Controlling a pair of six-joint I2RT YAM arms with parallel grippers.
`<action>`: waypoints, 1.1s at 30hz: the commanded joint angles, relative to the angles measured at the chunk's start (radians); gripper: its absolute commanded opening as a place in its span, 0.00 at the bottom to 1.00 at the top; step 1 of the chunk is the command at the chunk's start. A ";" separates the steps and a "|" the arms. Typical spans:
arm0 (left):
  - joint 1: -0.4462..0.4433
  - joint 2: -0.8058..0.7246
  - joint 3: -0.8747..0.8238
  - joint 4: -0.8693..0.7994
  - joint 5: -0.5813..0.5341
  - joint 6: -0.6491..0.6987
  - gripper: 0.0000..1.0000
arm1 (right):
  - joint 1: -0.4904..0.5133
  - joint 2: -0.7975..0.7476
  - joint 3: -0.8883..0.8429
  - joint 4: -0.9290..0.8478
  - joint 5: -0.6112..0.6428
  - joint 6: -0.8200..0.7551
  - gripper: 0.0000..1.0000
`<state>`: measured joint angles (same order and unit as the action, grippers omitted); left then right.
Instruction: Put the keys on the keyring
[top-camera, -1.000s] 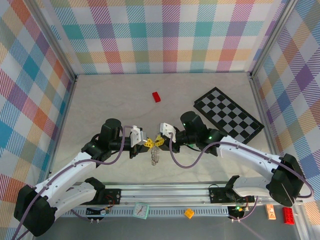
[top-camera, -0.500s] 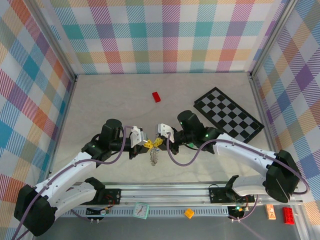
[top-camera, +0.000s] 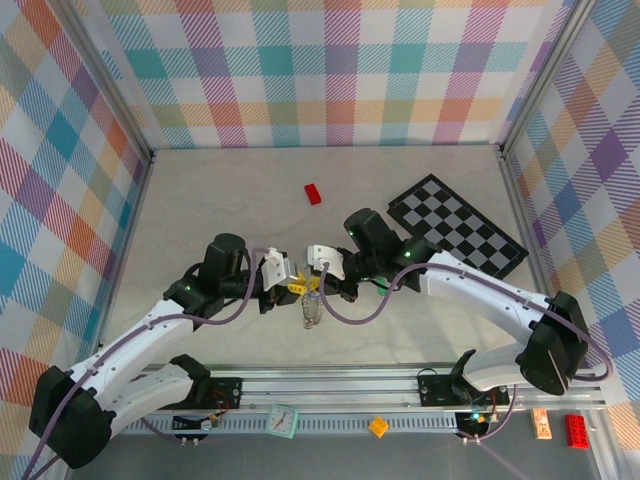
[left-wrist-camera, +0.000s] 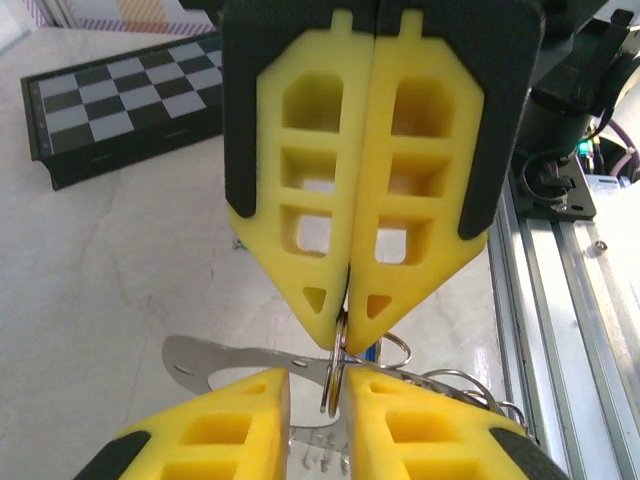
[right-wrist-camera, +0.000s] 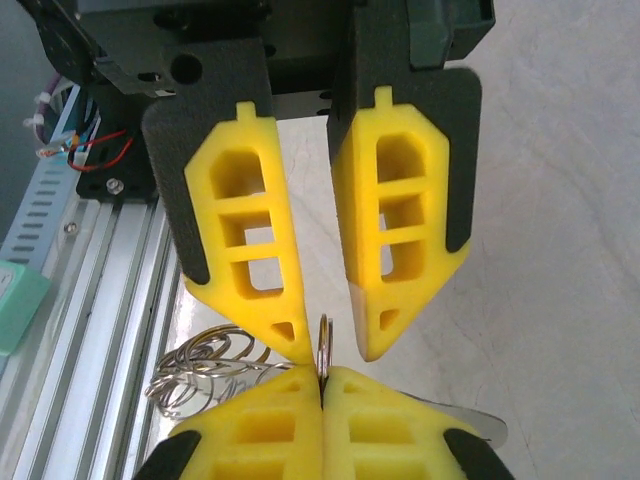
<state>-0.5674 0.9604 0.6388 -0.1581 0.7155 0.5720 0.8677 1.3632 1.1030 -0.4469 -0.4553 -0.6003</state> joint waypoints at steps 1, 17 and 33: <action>-0.014 0.009 0.031 -0.006 0.017 0.019 0.18 | 0.014 0.019 0.063 -0.088 -0.007 -0.071 0.00; -0.014 0.002 -0.018 0.100 0.088 -0.031 0.00 | -0.055 -0.142 -0.146 0.250 -0.052 0.294 0.38; -0.018 0.014 -0.033 0.151 0.107 -0.070 0.00 | -0.027 -0.174 -0.353 0.466 -0.073 0.393 0.38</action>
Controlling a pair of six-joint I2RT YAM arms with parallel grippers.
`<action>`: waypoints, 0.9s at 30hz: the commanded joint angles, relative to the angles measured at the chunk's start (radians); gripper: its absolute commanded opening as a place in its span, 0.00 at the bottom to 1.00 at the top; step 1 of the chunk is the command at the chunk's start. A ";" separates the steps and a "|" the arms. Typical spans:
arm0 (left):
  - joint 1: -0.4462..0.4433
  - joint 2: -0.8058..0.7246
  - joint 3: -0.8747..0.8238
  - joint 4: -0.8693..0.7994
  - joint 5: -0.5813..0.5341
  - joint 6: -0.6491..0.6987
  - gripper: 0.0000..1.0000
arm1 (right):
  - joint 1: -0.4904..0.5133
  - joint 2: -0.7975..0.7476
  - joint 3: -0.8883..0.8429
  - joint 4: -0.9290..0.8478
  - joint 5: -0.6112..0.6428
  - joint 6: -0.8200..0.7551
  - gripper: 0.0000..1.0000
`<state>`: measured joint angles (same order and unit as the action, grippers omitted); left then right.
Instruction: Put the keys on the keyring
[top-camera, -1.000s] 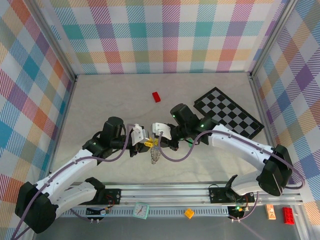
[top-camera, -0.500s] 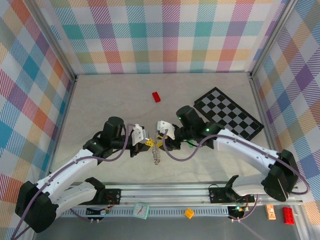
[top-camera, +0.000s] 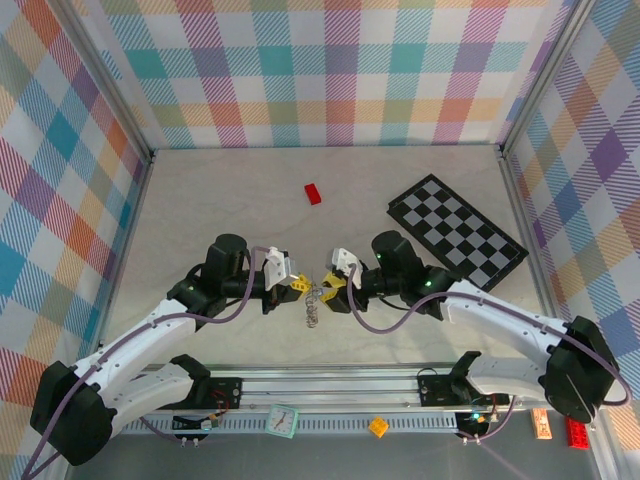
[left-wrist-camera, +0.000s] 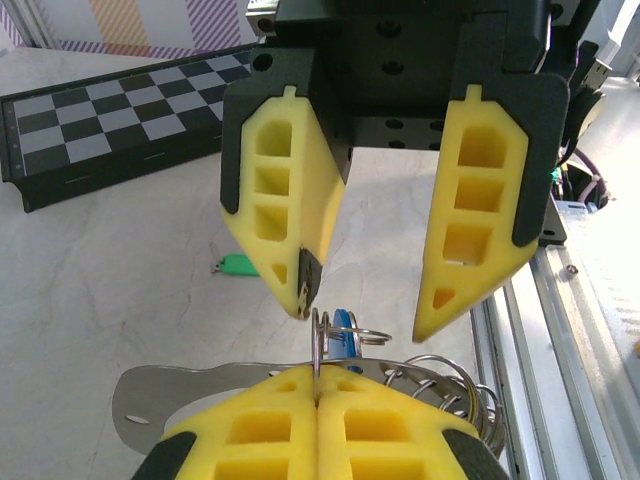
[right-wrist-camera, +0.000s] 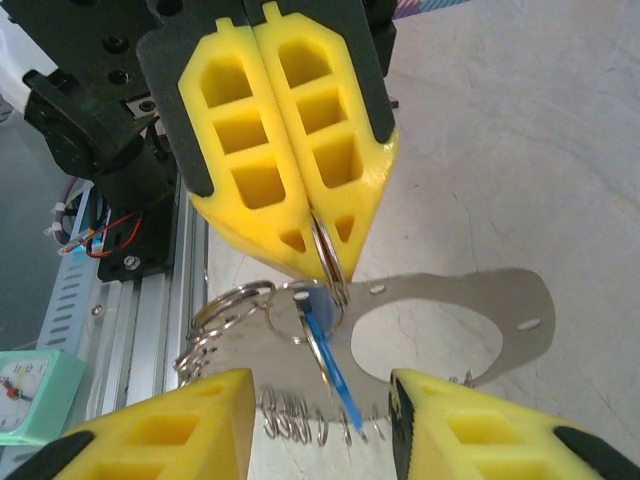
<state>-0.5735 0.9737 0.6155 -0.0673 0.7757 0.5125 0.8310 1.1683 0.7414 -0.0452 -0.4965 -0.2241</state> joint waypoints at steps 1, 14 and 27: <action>-0.012 0.000 -0.010 0.064 0.047 -0.013 0.00 | 0.011 0.027 0.012 0.070 -0.025 0.016 0.36; -0.014 -0.016 -0.030 0.120 0.098 -0.024 0.00 | 0.011 0.050 0.041 -0.031 0.041 -0.112 0.00; -0.040 -0.049 -0.051 0.118 0.064 0.017 0.00 | 0.002 0.000 0.025 -0.029 0.010 -0.087 0.24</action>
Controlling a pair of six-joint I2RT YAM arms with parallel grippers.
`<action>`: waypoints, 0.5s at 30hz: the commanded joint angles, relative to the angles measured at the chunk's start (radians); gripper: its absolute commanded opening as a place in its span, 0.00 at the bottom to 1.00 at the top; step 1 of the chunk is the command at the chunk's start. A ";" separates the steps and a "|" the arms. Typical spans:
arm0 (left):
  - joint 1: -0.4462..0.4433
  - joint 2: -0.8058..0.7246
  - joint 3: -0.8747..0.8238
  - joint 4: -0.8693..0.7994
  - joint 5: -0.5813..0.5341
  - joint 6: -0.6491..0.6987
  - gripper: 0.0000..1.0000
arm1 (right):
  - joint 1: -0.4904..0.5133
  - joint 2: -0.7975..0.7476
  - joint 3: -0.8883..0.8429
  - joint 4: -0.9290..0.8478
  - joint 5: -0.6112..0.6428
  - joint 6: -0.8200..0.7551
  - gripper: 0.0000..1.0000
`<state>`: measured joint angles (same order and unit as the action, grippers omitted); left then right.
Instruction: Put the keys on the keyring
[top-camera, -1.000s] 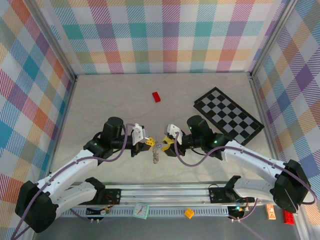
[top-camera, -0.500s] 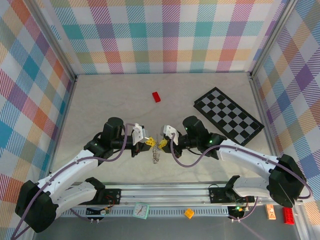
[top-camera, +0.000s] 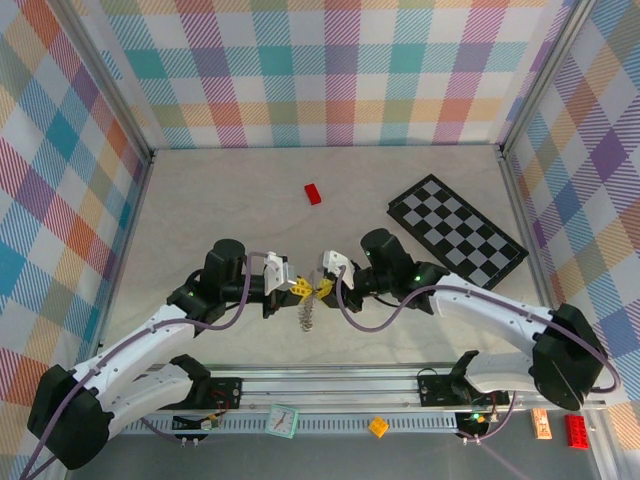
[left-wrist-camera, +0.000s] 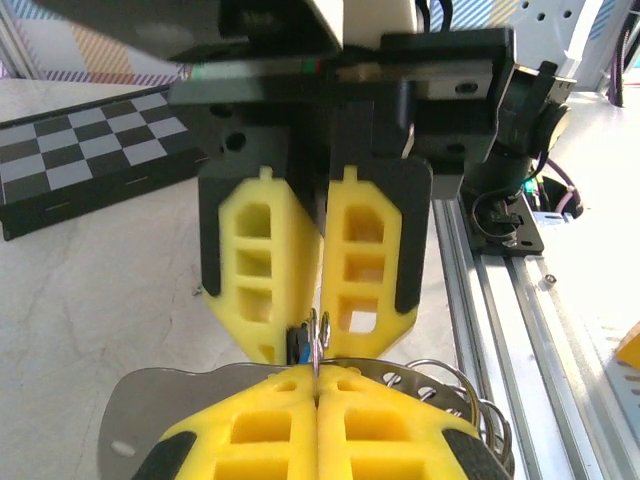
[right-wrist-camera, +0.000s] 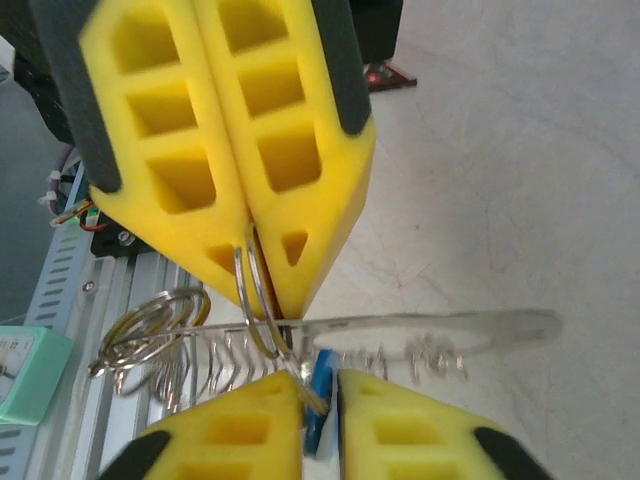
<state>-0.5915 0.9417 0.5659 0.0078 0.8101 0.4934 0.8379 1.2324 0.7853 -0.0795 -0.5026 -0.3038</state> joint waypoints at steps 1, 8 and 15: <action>-0.022 -0.017 0.000 0.037 0.028 0.041 0.00 | -0.007 -0.082 -0.029 0.003 0.030 -0.014 0.31; -0.027 -0.012 0.004 0.023 0.026 0.054 0.00 | -0.010 -0.152 -0.049 -0.010 0.030 -0.039 0.35; -0.028 -0.010 0.008 0.022 0.031 0.054 0.00 | -0.010 -0.099 -0.027 0.082 -0.052 0.026 0.30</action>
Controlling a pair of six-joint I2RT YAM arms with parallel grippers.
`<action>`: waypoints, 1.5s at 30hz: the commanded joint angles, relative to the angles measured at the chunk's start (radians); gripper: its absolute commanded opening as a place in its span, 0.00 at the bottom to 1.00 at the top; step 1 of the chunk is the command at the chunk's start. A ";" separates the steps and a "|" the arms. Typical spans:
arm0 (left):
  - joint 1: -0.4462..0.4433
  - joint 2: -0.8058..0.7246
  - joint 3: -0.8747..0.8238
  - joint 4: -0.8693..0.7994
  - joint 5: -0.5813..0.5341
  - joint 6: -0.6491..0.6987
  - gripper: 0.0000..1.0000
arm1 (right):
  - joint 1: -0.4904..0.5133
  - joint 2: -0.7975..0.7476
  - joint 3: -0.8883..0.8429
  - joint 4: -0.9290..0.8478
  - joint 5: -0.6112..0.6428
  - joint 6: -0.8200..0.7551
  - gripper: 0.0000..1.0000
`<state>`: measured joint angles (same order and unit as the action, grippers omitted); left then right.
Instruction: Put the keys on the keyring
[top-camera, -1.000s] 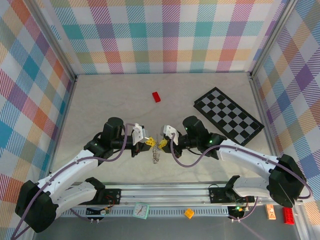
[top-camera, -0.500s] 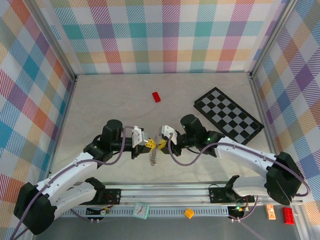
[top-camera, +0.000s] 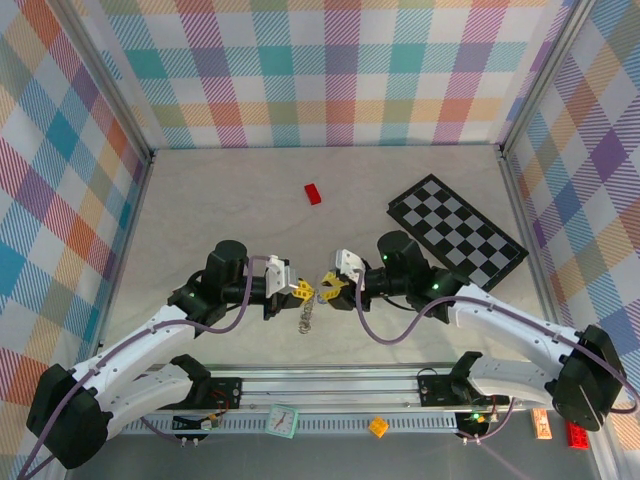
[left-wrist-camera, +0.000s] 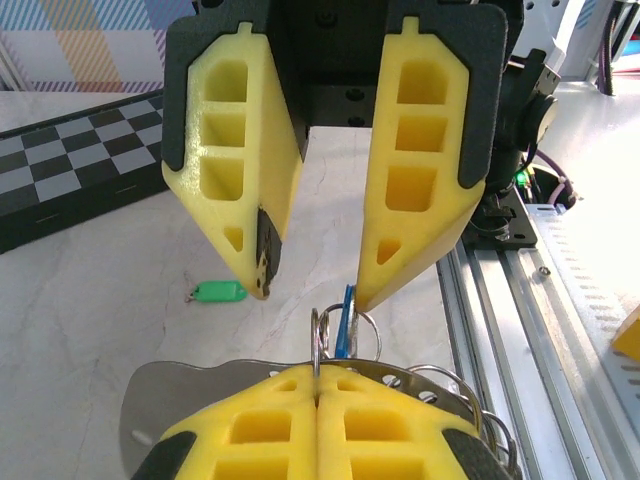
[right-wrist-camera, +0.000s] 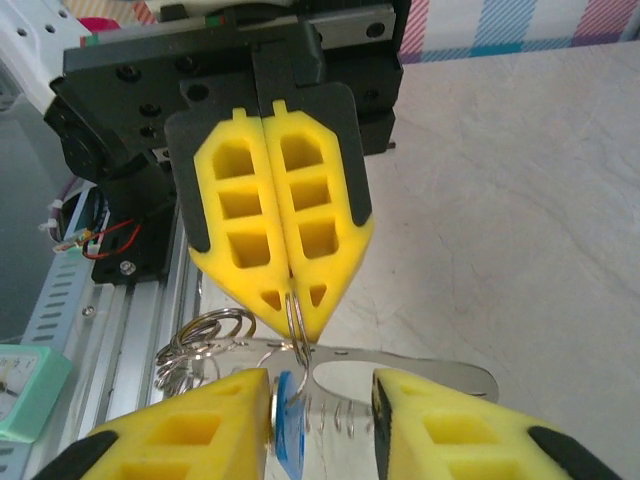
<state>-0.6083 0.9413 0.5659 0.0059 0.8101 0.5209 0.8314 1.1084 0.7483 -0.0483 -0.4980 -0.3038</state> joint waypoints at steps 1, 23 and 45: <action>-0.011 -0.010 0.008 0.025 0.031 0.027 0.00 | -0.003 0.033 0.012 0.054 -0.061 0.028 0.29; -0.011 0.005 0.020 0.023 0.037 0.016 0.00 | -0.002 0.079 0.031 0.088 -0.087 0.031 0.05; -0.011 0.038 0.105 -0.127 -0.080 0.055 0.12 | 0.061 0.197 0.339 -0.434 0.021 -0.282 0.00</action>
<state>-0.6083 0.9756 0.6388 -0.1291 0.7147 0.5701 0.8787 1.2957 1.0508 -0.4385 -0.4381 -0.5446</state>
